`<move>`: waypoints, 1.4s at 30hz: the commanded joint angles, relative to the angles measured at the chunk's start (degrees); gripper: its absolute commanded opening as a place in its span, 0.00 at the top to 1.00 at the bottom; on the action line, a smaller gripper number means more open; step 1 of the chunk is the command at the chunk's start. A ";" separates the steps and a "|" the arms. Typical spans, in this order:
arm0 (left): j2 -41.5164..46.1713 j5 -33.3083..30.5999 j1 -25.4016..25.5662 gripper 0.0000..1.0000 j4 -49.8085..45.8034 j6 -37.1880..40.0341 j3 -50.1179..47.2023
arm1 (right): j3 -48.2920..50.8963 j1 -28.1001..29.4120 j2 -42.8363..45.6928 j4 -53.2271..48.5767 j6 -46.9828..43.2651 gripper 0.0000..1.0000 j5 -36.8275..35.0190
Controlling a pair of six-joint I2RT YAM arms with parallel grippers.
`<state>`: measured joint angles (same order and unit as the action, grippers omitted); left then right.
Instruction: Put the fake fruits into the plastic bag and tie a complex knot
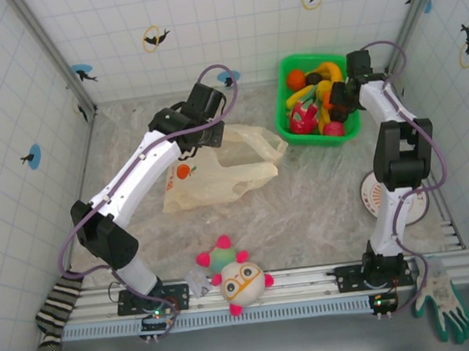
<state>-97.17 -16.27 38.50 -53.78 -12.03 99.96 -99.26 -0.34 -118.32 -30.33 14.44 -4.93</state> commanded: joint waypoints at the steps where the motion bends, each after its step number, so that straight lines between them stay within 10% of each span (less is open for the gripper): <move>1: 1.45 -0.02 -0.35 1.00 -1.77 0.47 1.66 | -1.51 0.78 3.28 -1.59 -0.72 0.30 0.10; 16: 1.45 0.96 -0.36 1.00 -0.80 0.36 1.33 | 28.75 4.01 37.81 16.41 3.11 0.33 11.40; 25: 2.06 2.87 -0.32 1.00 0.24 0.69 0.78 | 46.46 19.49 56.16 33.14 9.42 0.33 20.33; 42: 2.33 6.02 -0.29 1.00 0.54 -1.02 1.46 | 53.97 45.96 46.38 55.52 6.37 0.34 6.45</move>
<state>-97.03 -11.60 38.50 -53.15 -12.10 100.01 -46.24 44.77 -70.13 18.68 21.54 5.54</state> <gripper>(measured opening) 0.055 0.730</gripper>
